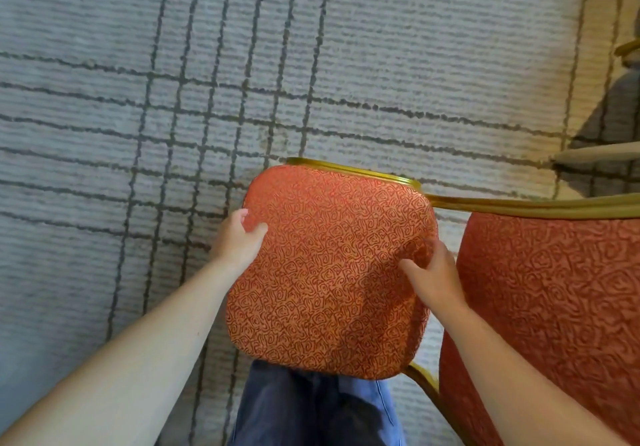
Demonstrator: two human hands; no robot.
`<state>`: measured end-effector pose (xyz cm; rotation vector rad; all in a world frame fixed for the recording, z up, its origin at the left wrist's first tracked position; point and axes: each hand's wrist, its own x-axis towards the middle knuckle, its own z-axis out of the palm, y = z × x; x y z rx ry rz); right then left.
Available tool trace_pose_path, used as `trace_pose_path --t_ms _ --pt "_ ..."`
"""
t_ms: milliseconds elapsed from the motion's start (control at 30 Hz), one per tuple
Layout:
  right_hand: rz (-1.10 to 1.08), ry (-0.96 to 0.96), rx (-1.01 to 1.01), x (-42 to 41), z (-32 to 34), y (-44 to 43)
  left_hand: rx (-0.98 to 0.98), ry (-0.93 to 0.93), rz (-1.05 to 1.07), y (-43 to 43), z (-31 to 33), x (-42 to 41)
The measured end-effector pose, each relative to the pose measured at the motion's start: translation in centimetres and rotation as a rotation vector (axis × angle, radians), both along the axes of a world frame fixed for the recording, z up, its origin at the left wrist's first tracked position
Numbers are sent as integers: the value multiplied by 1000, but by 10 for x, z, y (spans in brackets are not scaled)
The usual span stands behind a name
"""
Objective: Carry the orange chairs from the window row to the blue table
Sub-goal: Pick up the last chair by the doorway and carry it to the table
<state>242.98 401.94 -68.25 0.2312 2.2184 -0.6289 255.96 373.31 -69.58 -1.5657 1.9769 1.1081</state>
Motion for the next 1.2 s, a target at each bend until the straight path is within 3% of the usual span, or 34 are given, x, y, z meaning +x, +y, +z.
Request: trace_pose_path --t_ms 367,700,1200 --pt "-232 2 -52 -11 -75 10 -83 41 82 9 -58 8" --pt "-473 55 -106 5 -90 18 -49 114 232 0 -75 23" --pt "-558 -193 -124 -1 -102 27 22 67 328 0 -84 21"
